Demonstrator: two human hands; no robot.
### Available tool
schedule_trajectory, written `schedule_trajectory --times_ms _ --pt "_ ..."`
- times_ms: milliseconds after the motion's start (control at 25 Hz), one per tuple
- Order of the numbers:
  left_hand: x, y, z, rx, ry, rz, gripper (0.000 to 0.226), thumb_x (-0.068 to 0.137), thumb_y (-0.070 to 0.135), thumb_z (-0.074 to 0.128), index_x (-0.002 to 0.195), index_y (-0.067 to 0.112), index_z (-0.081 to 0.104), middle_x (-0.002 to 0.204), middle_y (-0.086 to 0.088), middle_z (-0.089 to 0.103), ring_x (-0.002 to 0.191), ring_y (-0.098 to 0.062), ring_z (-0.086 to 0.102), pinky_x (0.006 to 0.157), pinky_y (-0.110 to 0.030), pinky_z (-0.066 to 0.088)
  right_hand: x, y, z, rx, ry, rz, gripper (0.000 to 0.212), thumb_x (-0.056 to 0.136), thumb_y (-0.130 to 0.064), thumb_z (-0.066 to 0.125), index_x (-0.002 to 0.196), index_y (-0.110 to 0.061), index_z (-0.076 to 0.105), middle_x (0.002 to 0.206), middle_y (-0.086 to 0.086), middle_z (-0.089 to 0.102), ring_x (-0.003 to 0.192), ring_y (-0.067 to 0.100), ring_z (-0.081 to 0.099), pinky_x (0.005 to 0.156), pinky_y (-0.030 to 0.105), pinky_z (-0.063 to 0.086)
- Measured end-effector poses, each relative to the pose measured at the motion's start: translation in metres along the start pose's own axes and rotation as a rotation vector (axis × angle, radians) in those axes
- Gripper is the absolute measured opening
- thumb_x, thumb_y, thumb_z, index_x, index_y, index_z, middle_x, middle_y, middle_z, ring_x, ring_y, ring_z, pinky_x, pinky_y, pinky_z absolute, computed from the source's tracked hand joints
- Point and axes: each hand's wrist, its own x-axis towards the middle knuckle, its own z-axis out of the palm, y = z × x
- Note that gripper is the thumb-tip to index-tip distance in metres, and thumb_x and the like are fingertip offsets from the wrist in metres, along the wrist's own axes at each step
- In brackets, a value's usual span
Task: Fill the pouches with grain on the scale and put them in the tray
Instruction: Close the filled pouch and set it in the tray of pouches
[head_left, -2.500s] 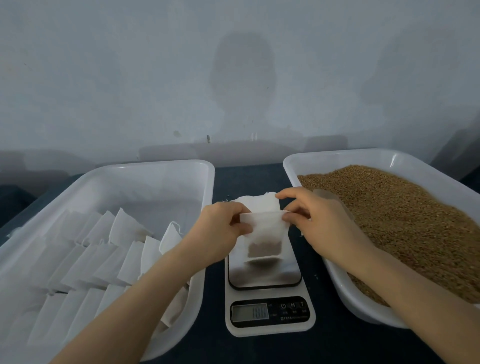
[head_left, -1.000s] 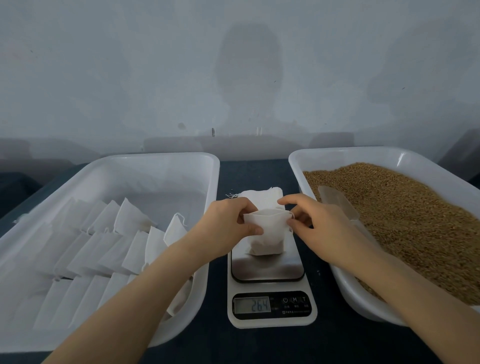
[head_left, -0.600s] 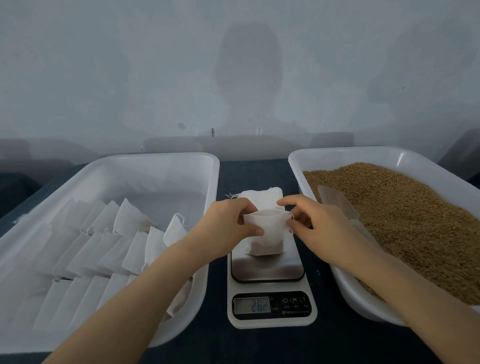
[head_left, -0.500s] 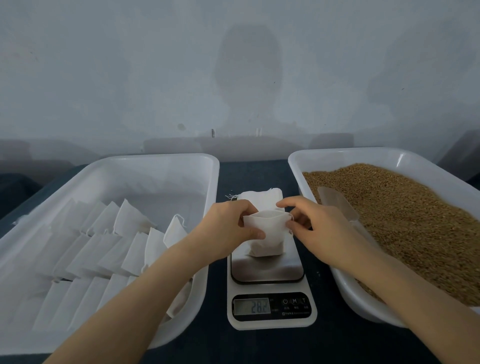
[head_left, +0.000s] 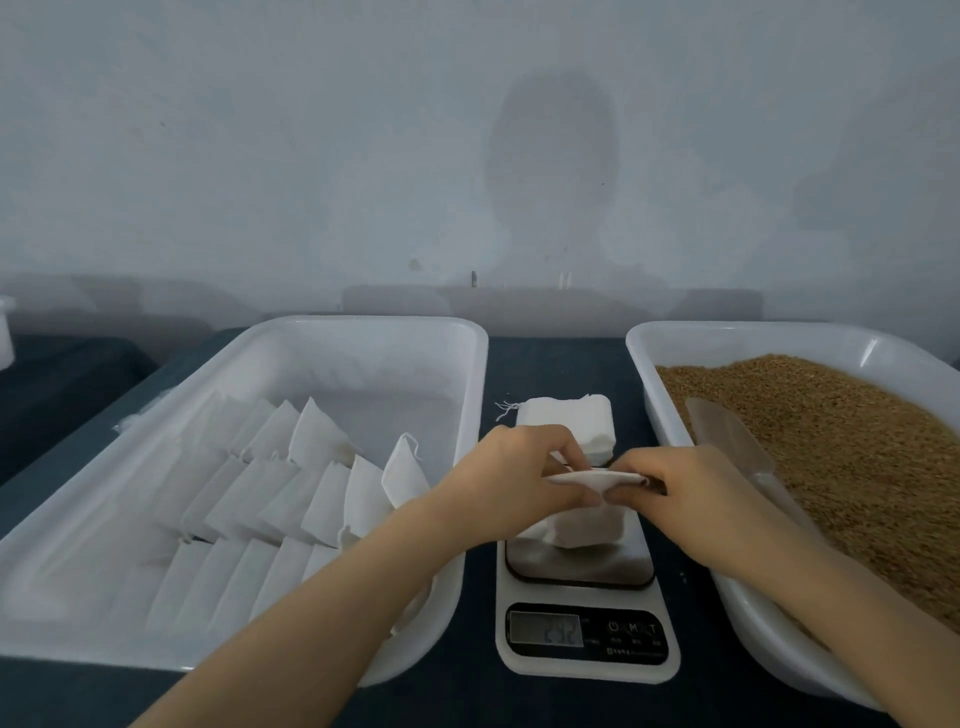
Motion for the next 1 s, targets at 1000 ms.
schedule_trajectory --times_ms 1000 --pt "-0.014 -0.136 -0.105 -0.04 0.269 -0.817 0.013 0.09 0.001 0.055 0.094 -0.011 0.06 0.074 -0.022 0.068 0.059 -0.035 0.07 0.067 -0.048 0.059 0.0 -0.004 -0.005 0.18 0.267 0.116 0.028 0.094 -0.013 0.052 0.12 -0.024 0.055 0.085 -0.016 0.058 0.071 0.005 0.061 0.055 0.005 0.04"
